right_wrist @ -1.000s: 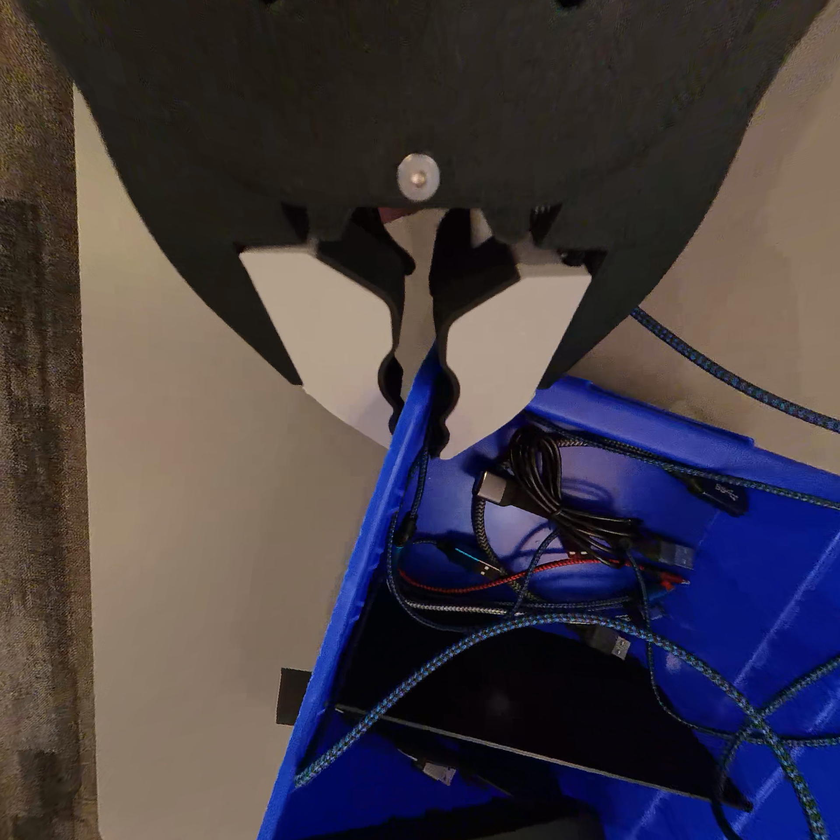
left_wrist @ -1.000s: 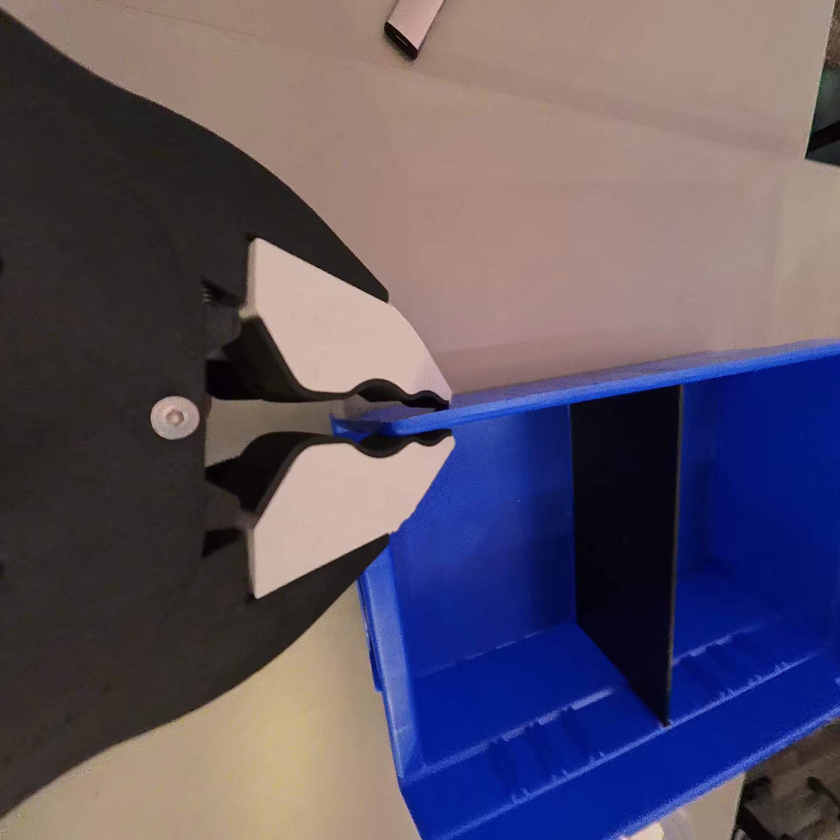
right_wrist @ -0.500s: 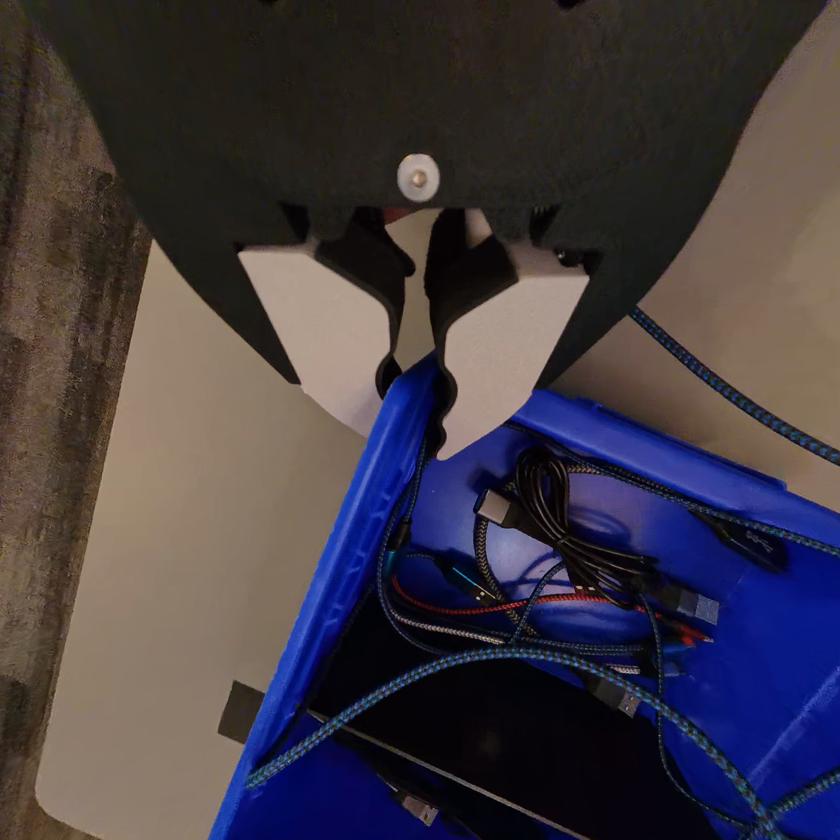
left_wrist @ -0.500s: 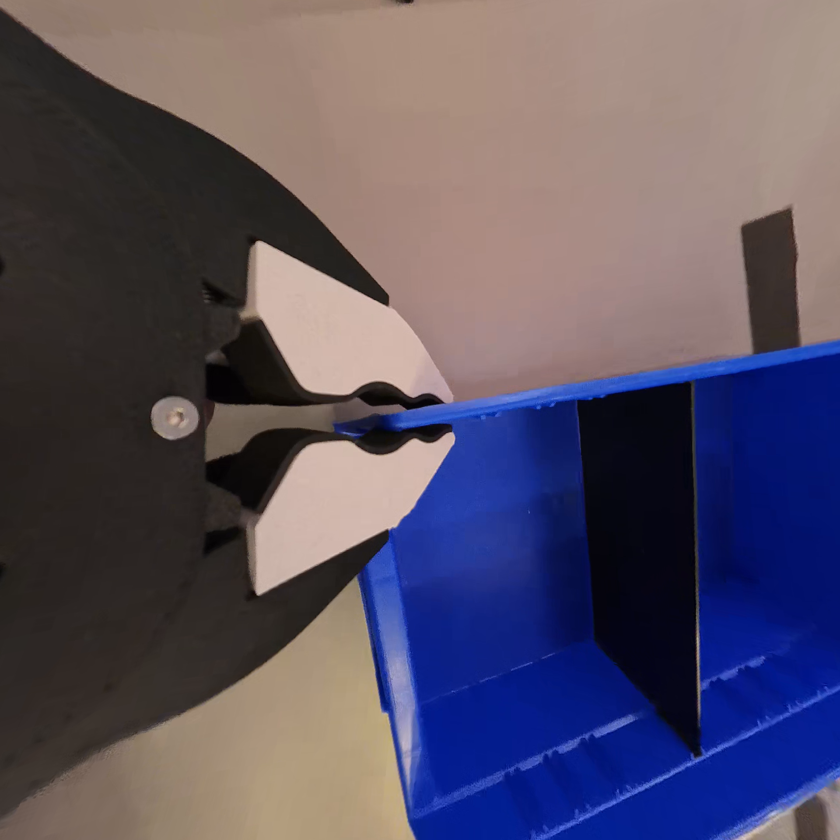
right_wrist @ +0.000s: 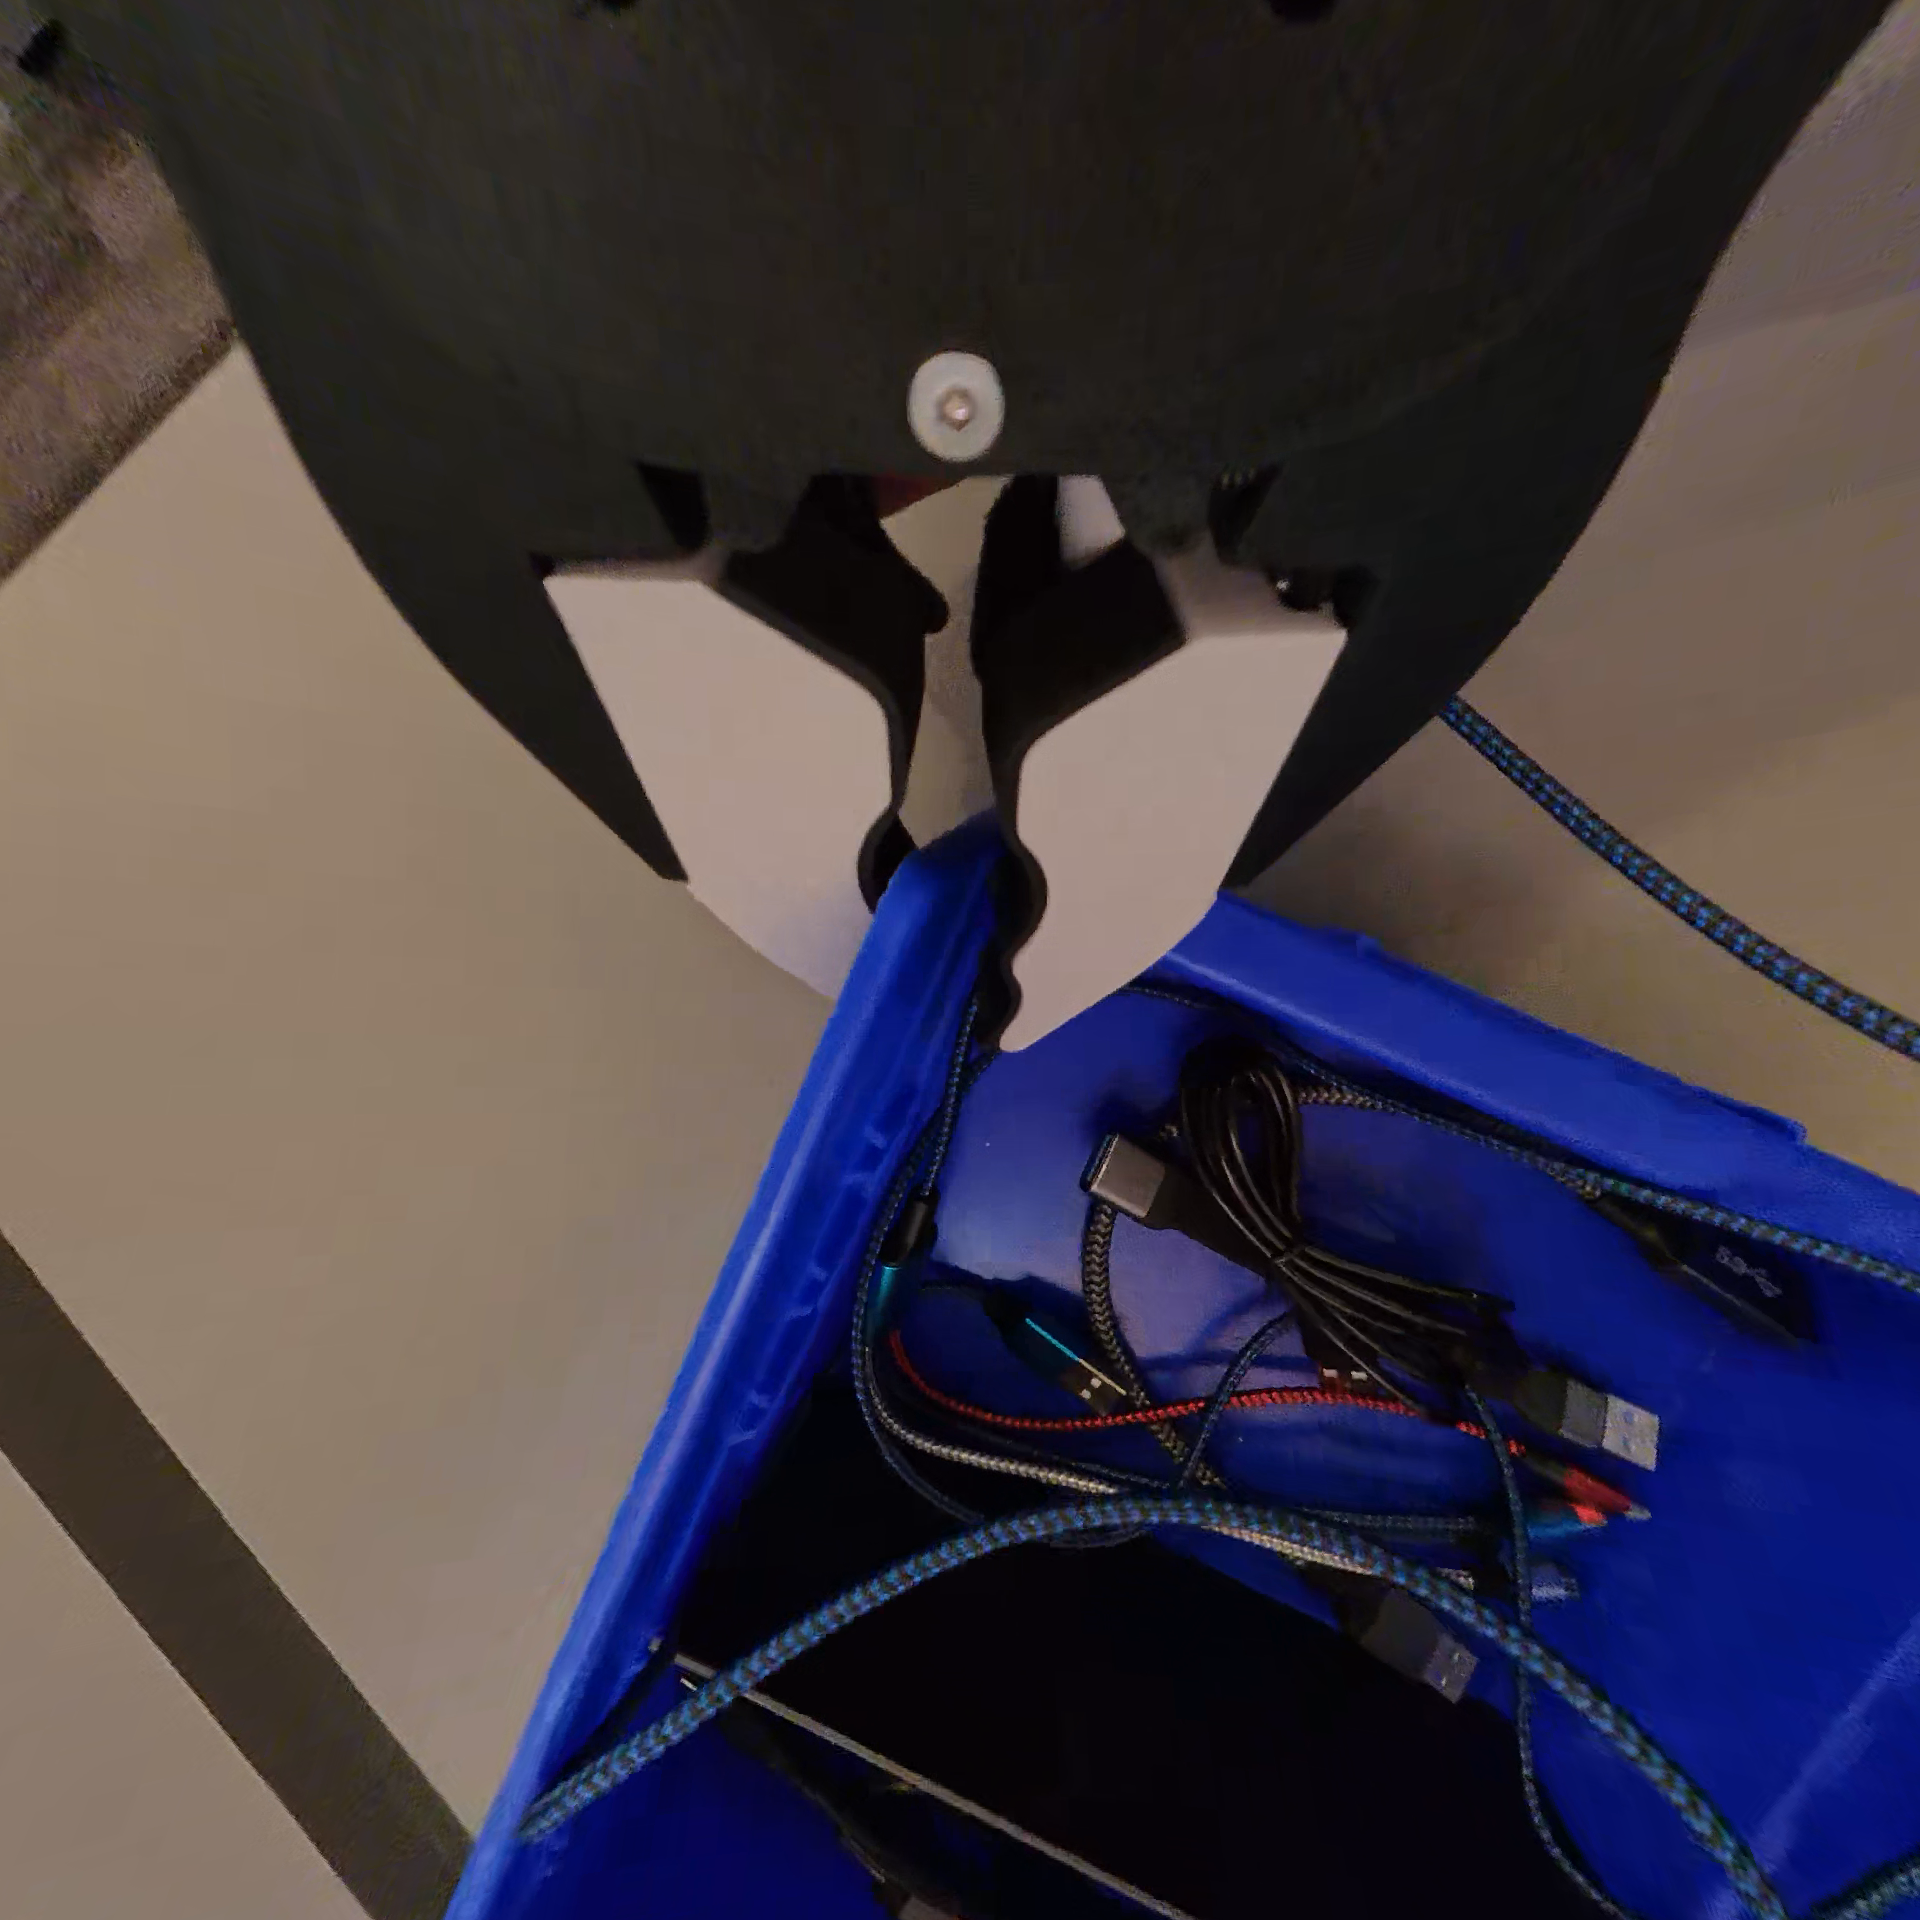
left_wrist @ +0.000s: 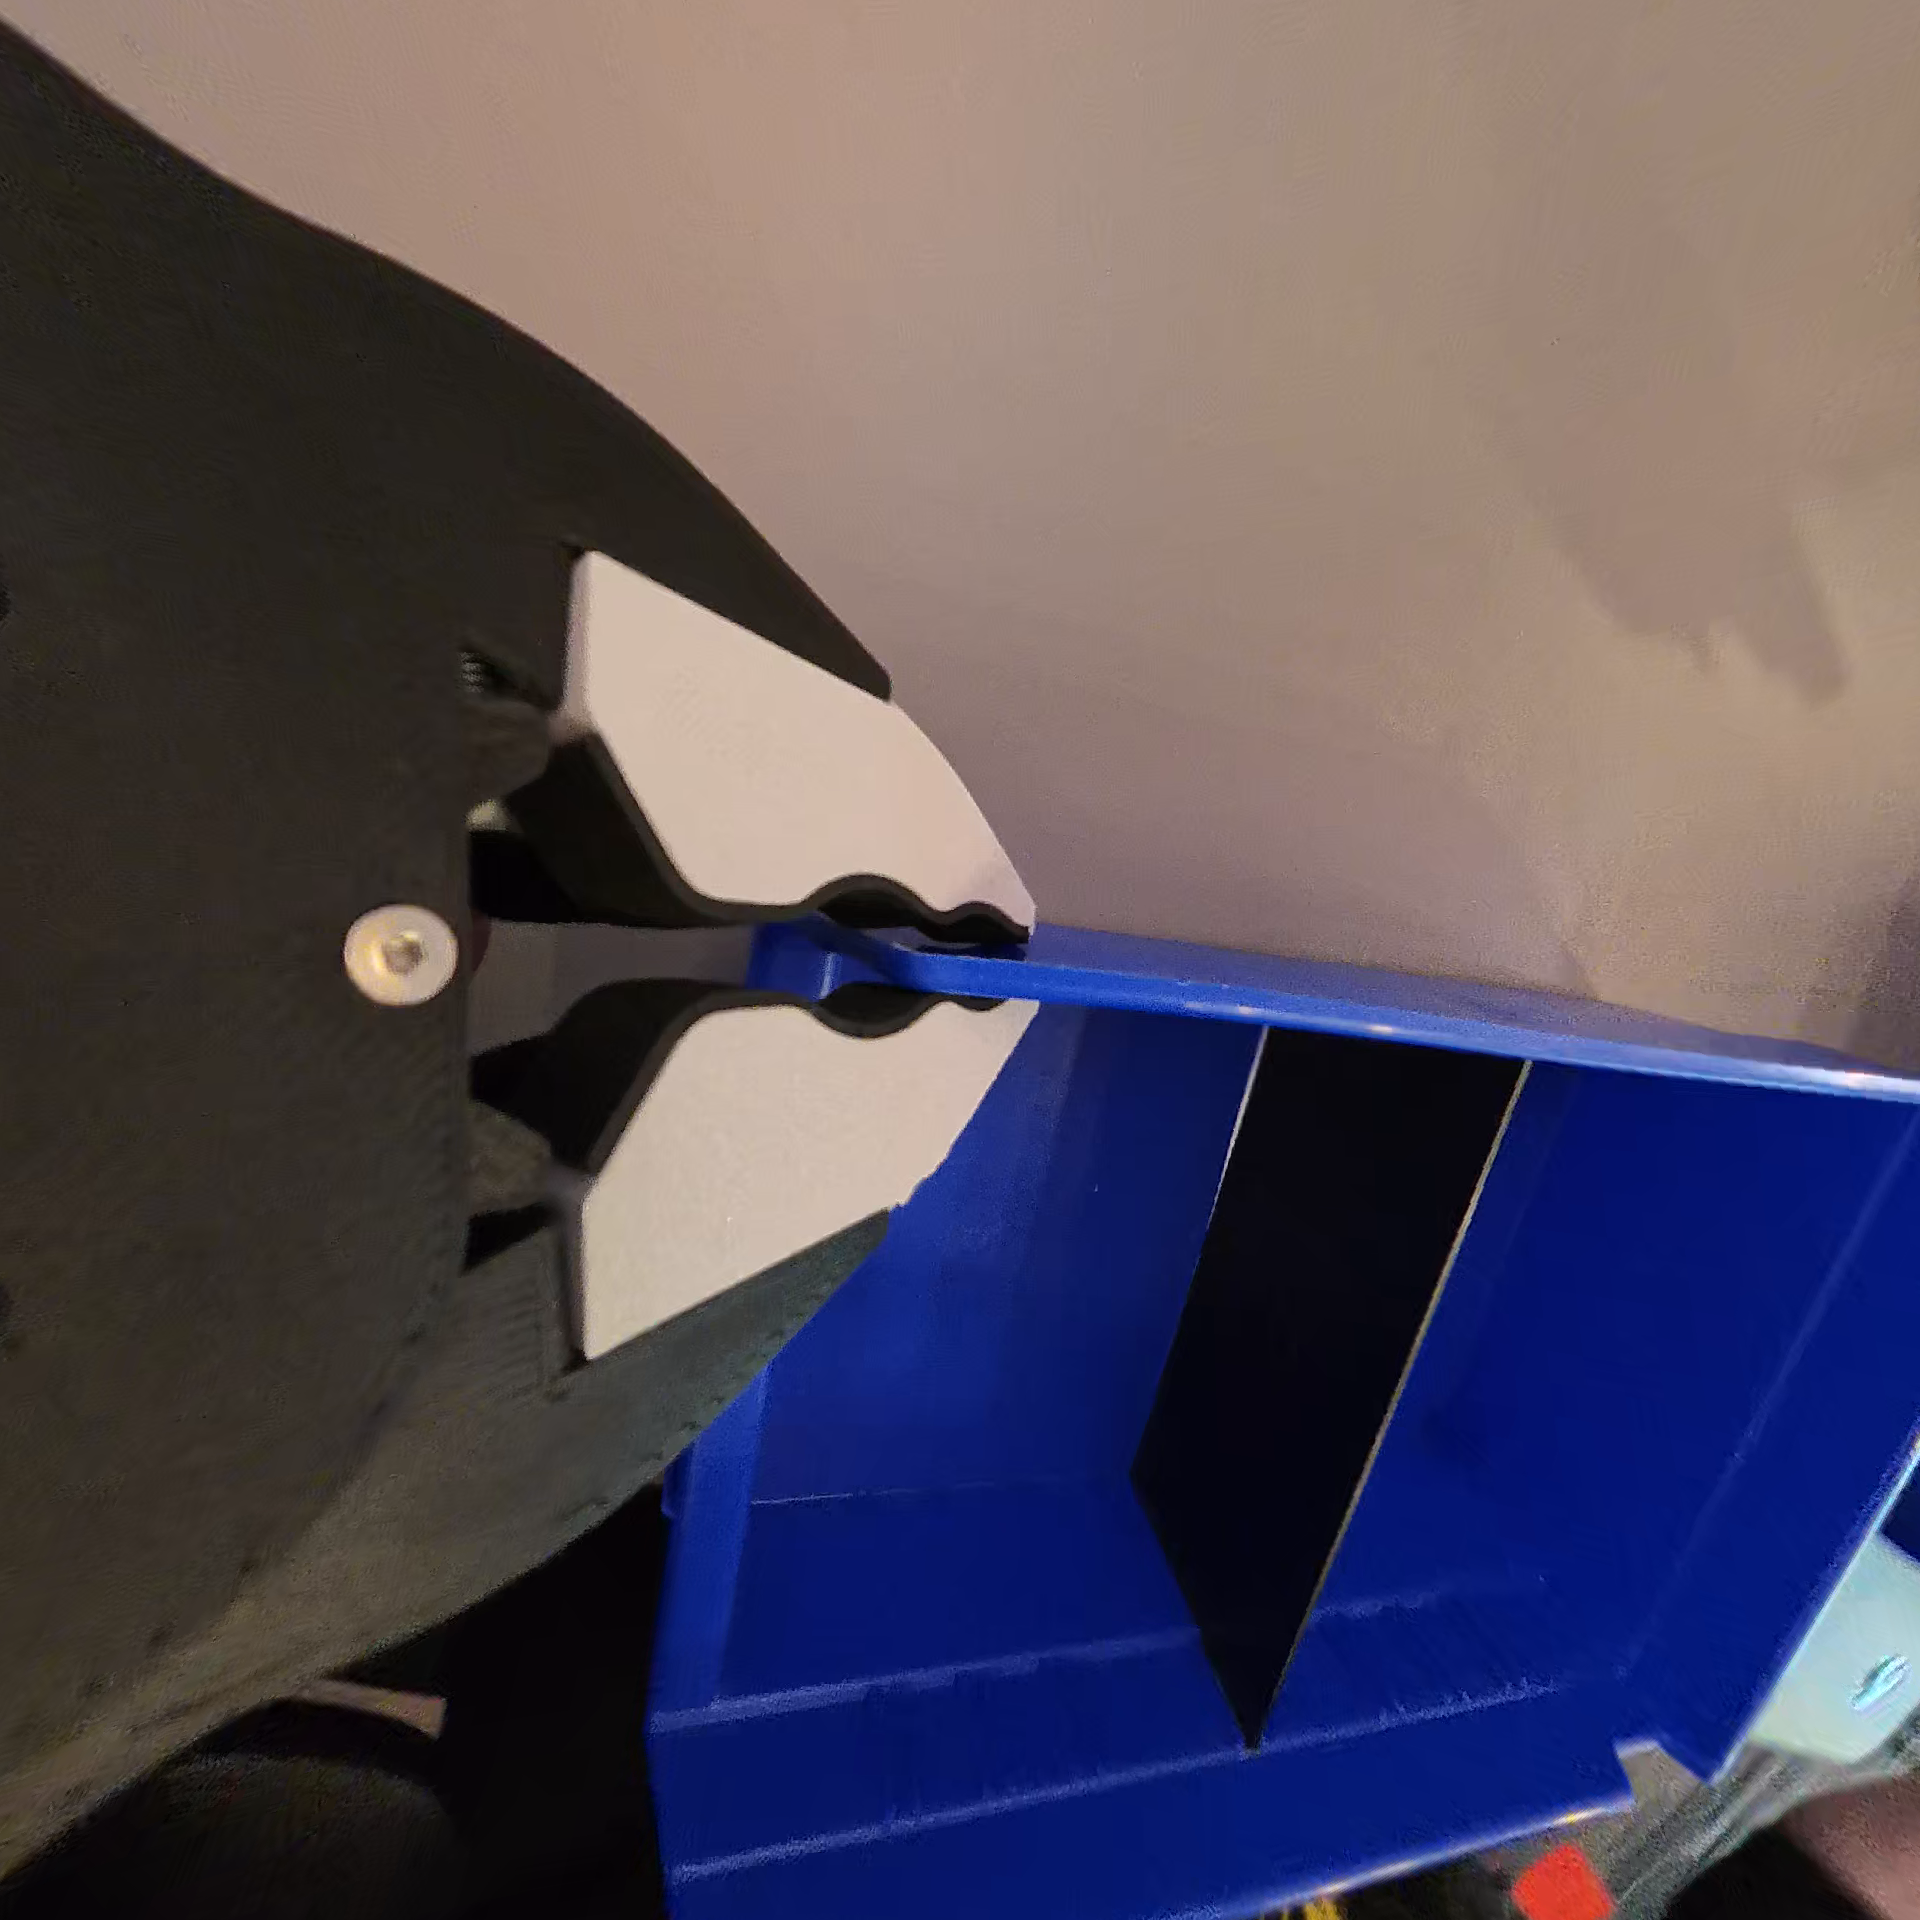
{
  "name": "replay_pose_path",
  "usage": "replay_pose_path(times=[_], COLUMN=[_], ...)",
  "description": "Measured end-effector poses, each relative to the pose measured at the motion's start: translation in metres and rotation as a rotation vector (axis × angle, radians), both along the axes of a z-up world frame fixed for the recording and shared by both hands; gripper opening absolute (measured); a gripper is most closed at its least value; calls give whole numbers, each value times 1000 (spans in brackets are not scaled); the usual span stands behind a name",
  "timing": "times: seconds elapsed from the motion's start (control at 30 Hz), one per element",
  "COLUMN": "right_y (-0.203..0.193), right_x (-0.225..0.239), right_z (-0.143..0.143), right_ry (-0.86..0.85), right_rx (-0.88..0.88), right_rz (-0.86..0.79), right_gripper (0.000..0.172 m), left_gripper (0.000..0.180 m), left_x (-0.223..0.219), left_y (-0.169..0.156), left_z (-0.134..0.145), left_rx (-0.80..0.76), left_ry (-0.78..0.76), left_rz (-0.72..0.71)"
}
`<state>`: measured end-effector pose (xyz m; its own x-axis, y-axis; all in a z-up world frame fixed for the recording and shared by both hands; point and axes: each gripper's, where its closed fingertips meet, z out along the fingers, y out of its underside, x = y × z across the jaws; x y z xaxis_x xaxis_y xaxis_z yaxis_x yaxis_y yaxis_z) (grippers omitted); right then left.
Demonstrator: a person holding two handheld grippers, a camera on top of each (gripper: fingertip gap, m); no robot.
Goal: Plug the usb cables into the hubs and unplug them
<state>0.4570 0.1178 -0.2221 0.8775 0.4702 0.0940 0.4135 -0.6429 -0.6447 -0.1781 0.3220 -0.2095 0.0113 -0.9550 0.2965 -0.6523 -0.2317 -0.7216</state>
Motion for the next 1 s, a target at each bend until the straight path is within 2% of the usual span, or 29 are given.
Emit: replay_pose_path(times=[0.17,0.27,0.5,0.57,0.6,0.63,0.73,0.83,0.93,1.0], right_y=[34,65,147,171,179,184,185,167,116,68], right_x=[-43,-70,-149,-172,-179,-184,-185,-169,-178,-209], right_z=[0,-1,-1,-1,0,4,33,78,112,123], right_ry=[-15,-31,-45,-58,-88,-102,-44,-21,40,110], right_rx=[-22,-32,-50,-43,-50,-54,-32,59,48,-27], right_rz=[226,377,548,536,521,506,403,243,154,200], right_gripper=[9,9,10,17,29,50,75,77,84,82], left_gripper=[5,5,7,12,24,35,50,64,75,78], left_x=[56,82,120,127,126,122,103,92,102,119], left_y=[-53,-76,-91,-88,-89,-90,-83,-55,-11,1], left_z=[0,0,1,1,4,8,25,51,76,81], left_rx=[-3,-16,-66,-87,-123,-161,-185,-158,-116,-129], left_ry=[2,-23,-77,-77,-82,-78,-88,-103,-144,-131], left_rz=[-226,-313,-303,-259,-254,-248,-206,-56,173,244])
